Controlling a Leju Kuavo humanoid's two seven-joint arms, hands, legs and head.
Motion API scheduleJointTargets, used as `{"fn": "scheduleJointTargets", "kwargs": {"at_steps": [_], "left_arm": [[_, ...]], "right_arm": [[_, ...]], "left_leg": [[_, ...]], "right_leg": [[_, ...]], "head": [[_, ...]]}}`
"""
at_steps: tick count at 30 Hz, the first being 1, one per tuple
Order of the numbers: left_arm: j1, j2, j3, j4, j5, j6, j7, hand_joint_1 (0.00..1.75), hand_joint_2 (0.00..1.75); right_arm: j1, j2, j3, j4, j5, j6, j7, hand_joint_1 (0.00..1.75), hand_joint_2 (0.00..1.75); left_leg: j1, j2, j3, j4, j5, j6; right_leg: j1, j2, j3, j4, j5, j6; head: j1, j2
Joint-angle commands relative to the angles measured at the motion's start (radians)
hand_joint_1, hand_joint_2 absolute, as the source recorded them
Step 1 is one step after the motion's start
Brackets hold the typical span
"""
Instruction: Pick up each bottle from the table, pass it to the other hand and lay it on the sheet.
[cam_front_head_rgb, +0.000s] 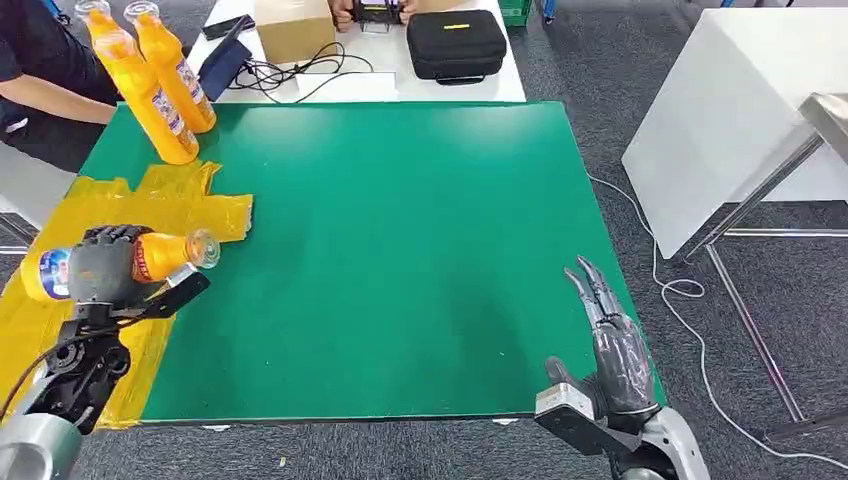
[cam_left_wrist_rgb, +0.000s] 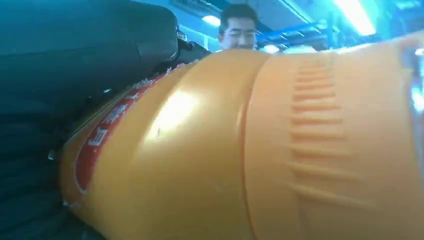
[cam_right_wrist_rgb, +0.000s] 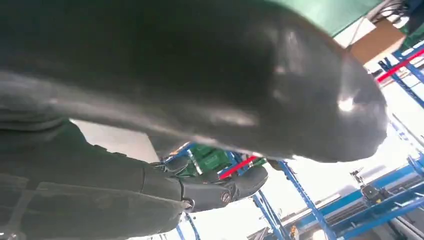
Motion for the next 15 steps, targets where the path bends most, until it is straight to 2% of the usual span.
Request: {"fn": "scheduleJointTargets", "kwargs": {"at_steps": [1, 4, 5, 11, 13, 15], "left_arm": [[-0.001, 0.003, -0.065, 0.072, -0.010, 0.000, 0.009, 1.75, 1.75], [-0.001, -0.004, -0.049, 0.071, 0.027, -0.024, -0.012, 1.75, 1.75], [0.001, -0.004, -0.047, 0.072, 0.030, -0.023, -0.014, 1.75, 1.75], [0.020, 0.008, -0.019, 0.133, 0.106, -0.015, -0.092, 1.75, 1.75], [0.004, 0.024, -0.024, 0.168, 0.132, -0.025, -0.123, 1.75, 1.75], [-0.042, 0.040, -0.047, 0.225, 0.159, -0.086, -0.157, 1.75, 1.75]], "right_arm": [[0.017, -0.037, -0.025, 0.001, -0.007, -0.004, -0.002, 0.00, 0.00], [0.019, -0.037, -0.027, 0.001, -0.009, -0.006, -0.003, 0.00, 0.00], [0.022, -0.039, -0.029, 0.001, -0.010, -0.006, -0.003, 0.00, 0.00], [0.076, -0.063, -0.063, 0.015, -0.080, -0.013, -0.032, 0.00, 0.00], [0.056, -0.056, -0.057, 0.048, -0.089, -0.007, -0.044, 0.00, 0.00], [-0.001, -0.054, -0.039, 0.095, -0.103, 0.004, -0.052, 0.00, 0.00]], "left_leg": [[-0.001, 0.000, 0.008, 0.000, -0.003, 0.000], [-0.001, 0.000, 0.002, -0.001, -0.001, 0.000], [-0.001, -0.001, 0.006, -0.001, -0.002, 0.000], [0.000, 0.000, 0.007, -0.001, -0.003, 0.000], [0.000, 0.001, 0.009, -0.001, -0.004, 0.001], [0.000, 0.002, 0.004, -0.001, -0.002, 0.000]], "right_leg": [[0.000, -0.002, 0.007, 0.001, -0.004, 0.000], [0.000, -0.001, 0.002, 0.000, -0.001, 0.000], [0.000, -0.002, 0.005, 0.000, -0.003, 0.000], [0.000, -0.002, 0.006, 0.000, -0.003, 0.000], [0.000, -0.001, 0.008, -0.001, -0.003, 0.000], [0.001, 0.000, 0.004, -0.001, -0.001, 0.000]], "head": [[0.000, 0.000], [0.000, 0.000], [0.000, 0.000], [0.000, 0.000], [0.000, 0.000], [0.000, 0.000]]}}
